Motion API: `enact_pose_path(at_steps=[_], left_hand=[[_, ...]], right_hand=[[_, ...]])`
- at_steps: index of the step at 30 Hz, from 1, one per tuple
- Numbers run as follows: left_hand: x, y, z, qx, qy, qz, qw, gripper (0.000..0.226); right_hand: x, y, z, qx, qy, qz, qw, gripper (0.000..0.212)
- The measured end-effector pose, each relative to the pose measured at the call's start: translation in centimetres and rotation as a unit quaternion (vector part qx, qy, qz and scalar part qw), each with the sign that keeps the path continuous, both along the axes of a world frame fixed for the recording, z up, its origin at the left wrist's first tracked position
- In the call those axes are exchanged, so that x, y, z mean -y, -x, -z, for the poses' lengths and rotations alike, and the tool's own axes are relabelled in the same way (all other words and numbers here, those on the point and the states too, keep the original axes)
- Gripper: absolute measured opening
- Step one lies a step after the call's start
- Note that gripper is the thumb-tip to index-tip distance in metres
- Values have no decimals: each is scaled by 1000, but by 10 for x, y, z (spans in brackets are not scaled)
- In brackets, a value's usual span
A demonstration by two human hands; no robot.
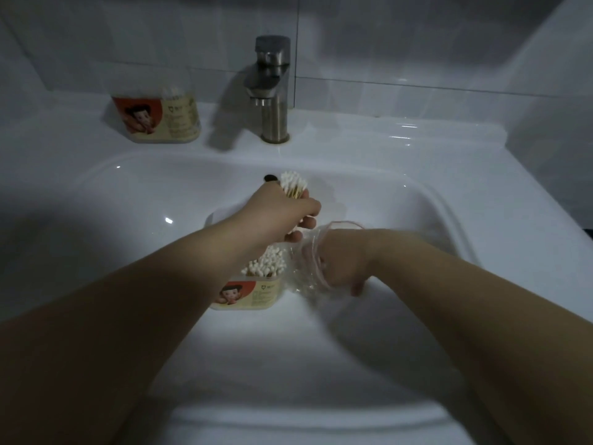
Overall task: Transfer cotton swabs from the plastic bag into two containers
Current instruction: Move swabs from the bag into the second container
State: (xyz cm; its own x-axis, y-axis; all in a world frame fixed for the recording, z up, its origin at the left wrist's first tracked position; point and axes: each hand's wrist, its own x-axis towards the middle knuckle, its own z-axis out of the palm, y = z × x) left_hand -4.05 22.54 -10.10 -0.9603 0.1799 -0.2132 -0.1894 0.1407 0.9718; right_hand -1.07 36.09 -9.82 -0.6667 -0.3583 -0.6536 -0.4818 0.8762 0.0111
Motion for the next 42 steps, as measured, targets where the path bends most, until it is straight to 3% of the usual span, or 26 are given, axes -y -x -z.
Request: enact_pose_path(at_steps=[3,6,9,12,15,18,21,27,31,37,42], left_hand=[[2,2,-1,-7,-9,-9,1000,23],[2,2,0,-8,-12,-9,1000,23],[3,3,0,-13,-7,-8,1000,22],[3,4,1,-27,12,-19,999,18],[4,7,2,-49,31,-49,997,14],[8,11,4,-75,58,-82,992,13],[10,14,6,-85,72,-100,989,14],[11,12,5,-28,29,-70,997,16],[8,10,4,-11,-17,-52,998,23],[6,8,5,-15,-4,-28,999,20],[7,10,4,-34,7,-62,998,20]], right_hand=[[1,7,11,-51,38,45,997,9],[1,12,19,-81,5,-46,996,7],[3,8,15,-112,-3,-111,987,19],[-2,9,8,-130,42,-70,988,14],[-16,17,0,-164,142,33,976,17],[-30,22,-8,-186,268,119,938,15],[-37,21,-11,-116,436,219,865,16],[-31,19,-12,-57,532,268,801,13],[-30,20,-12,-60,519,288,802,3],[-30,17,-14,-53,555,249,792,17],[-32,19,-13,-95,514,244,817,8]])
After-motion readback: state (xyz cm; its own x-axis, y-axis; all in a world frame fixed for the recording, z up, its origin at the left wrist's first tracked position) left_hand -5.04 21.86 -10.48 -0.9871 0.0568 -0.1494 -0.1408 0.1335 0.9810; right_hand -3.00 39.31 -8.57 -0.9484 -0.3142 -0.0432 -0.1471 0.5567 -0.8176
